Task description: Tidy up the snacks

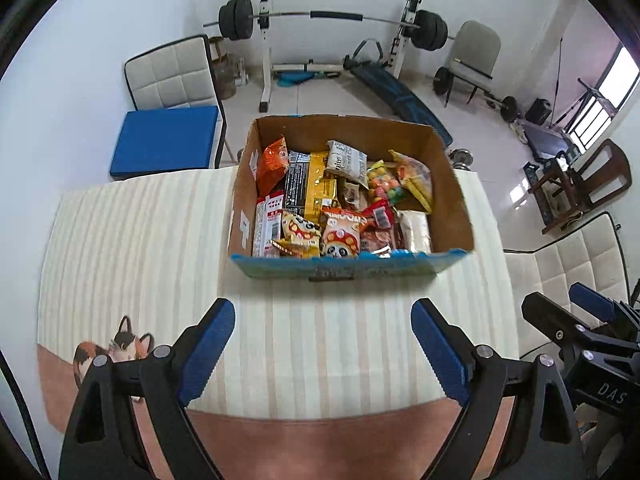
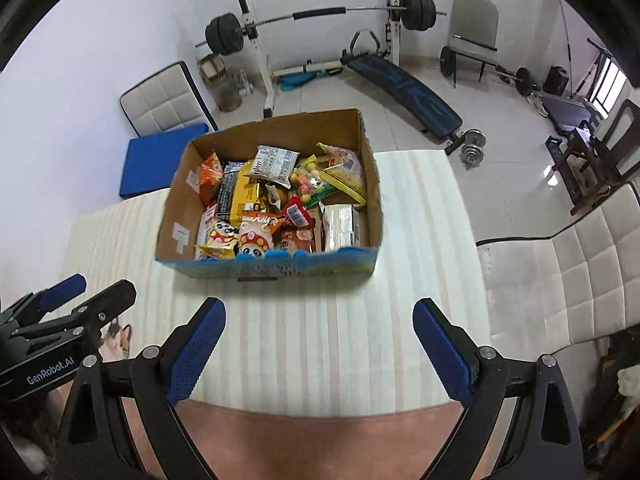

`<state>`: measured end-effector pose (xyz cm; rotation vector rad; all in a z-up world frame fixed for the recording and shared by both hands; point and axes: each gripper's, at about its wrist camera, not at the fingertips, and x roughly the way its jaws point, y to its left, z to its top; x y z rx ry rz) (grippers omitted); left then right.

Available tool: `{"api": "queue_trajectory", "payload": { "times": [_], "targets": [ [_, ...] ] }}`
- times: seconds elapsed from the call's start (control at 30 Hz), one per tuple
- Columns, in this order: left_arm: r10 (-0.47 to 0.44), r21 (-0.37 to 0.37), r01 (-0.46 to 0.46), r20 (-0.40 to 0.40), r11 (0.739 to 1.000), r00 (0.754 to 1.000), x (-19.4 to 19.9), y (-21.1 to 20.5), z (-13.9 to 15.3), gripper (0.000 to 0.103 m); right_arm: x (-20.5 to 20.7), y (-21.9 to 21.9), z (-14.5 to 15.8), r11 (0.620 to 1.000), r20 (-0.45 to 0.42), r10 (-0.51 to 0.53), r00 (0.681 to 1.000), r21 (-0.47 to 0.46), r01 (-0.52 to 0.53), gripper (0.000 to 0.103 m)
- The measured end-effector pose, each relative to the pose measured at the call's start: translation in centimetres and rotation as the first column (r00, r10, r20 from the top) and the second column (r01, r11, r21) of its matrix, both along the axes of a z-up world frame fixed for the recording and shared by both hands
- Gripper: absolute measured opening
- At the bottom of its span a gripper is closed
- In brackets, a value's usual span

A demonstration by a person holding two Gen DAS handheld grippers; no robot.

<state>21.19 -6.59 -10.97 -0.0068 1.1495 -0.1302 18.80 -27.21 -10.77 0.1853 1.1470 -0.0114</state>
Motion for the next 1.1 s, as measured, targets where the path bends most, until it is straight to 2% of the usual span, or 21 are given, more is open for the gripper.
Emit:
{"api": "queue_trajectory", "payload": {
  "times": [0.33,0.63,0.8,0.9,1.1],
  "targets": [
    [-0.013,0.002,0.013,0.086,1.000,0.996,-6.3,0.2,4.5,0.090,-8.7,0.6,5.3,1.000,0.077,-0.006,0.997,0.004,0.006,0.097],
    [0.014,-0.001,-0.014,0.151,1.000,0.988,-9.8,1.2,7.0,0.090,-13.2,1.0,9.3,0.999,0.148,-0.003,0.989,-0.042,0.009,0.098],
    [0.034,-0.013,-0.032,0.198,0.999,0.980,-10.0,1.4,7.6,0.090,-13.3,0.7,9.4,0.998,0.168,-0.015,0.986,-0.065,0.026,0.101],
    [0.033,-0.004,-0.033,0.214,0.999,0.976,-9.3,1.4,7.5,0.098,-12.6,0.4,9.2,0.997,0.176,-0.029,0.984,-0.066,0.042,0.101],
    [0.034,0.018,-0.039,0.241,0.999,0.970,-7.8,1.0,7.0,0.100,-10.5,0.4,9.1,0.992,0.217,-0.045,0.975,-0.103,0.069,0.102]
  ]
}}
